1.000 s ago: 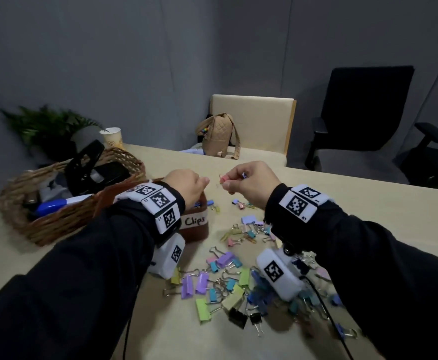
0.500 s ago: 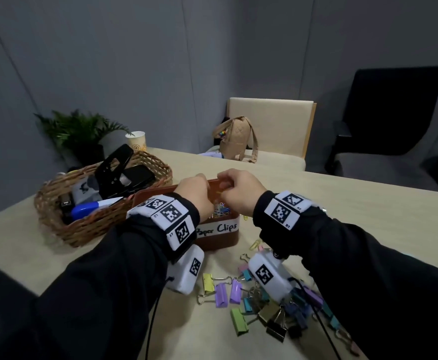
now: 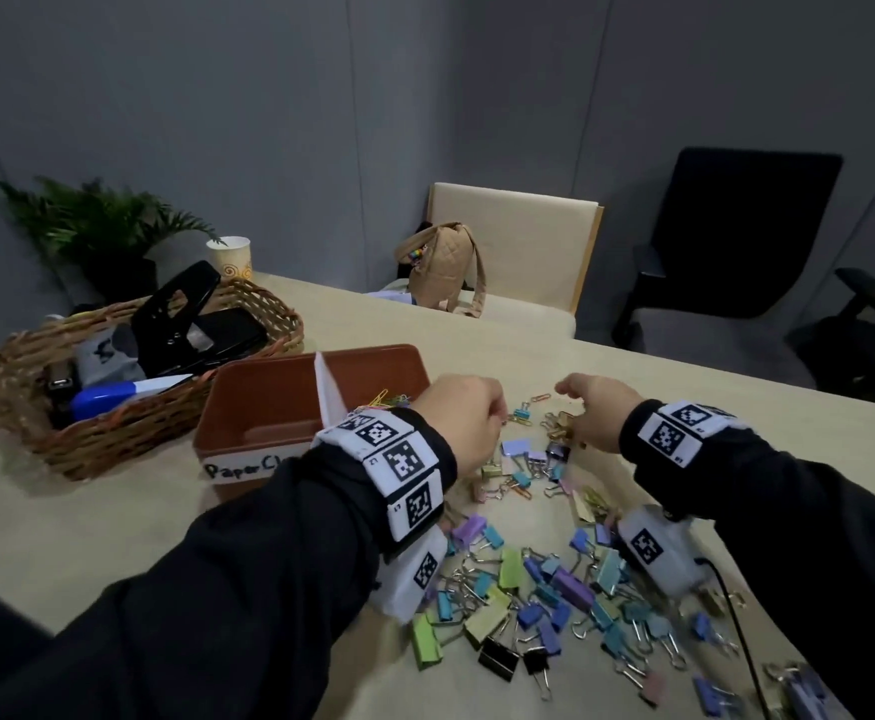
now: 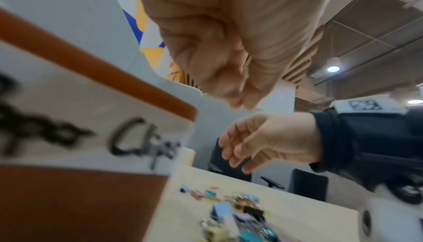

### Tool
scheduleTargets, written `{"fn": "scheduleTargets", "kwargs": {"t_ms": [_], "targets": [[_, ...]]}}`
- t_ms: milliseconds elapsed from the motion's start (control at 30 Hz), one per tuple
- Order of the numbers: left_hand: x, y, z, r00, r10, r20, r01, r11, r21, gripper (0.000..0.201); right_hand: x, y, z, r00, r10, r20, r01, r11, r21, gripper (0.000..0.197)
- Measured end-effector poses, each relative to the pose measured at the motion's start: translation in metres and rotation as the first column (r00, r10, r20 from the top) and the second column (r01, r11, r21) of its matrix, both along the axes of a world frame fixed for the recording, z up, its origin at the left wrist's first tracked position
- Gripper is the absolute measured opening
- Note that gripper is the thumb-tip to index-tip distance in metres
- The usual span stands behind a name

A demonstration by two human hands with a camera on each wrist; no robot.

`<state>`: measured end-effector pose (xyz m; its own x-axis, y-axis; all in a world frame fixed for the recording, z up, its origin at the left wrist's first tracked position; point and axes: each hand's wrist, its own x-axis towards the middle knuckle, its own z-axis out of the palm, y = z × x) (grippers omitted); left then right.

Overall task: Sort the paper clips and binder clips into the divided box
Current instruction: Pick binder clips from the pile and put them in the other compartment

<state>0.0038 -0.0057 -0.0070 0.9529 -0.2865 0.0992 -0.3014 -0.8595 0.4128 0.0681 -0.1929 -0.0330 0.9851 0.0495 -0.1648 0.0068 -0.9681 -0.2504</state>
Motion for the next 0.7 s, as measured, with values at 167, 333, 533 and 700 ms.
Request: {"fn": "scheduleTargets", "kwargs": {"t_ms": [167, 333, 533, 700], "targets": [[0.019, -0.028, -0.012, 0.977, 0.002, -0.211, 0.057, 0.96, 0.272, 0.038, 0.0, -0.014, -0.007, 0.969, 0.09, -0.228, -0.135, 0.973, -0.189, 0.082], [0.028, -0.041, -0.011, 0.959, 0.027, -0.283, 0.087, 0.921, 0.38, 0.045, -0.007, -0.011, -0.004, 0.945, 0.21, -0.252, -0.282, 0.914, -0.293, 0.067], [0.021, -0.039, -0.016, 0.934, 0.026, -0.356, 0.123, 0.913, 0.389, 0.036, -0.029, -0.02, 0.0, 0.924, 0.288, -0.252, -0.351, 0.9, -0.258, 0.056], [0.011, -0.036, -0.02, 0.941, 0.018, -0.338, 0.137, 0.893, 0.429, 0.063, -0.045, -0.026, 0.003, 0.925, 0.293, -0.243, -0.355, 0.895, -0.271, 0.059]]}}
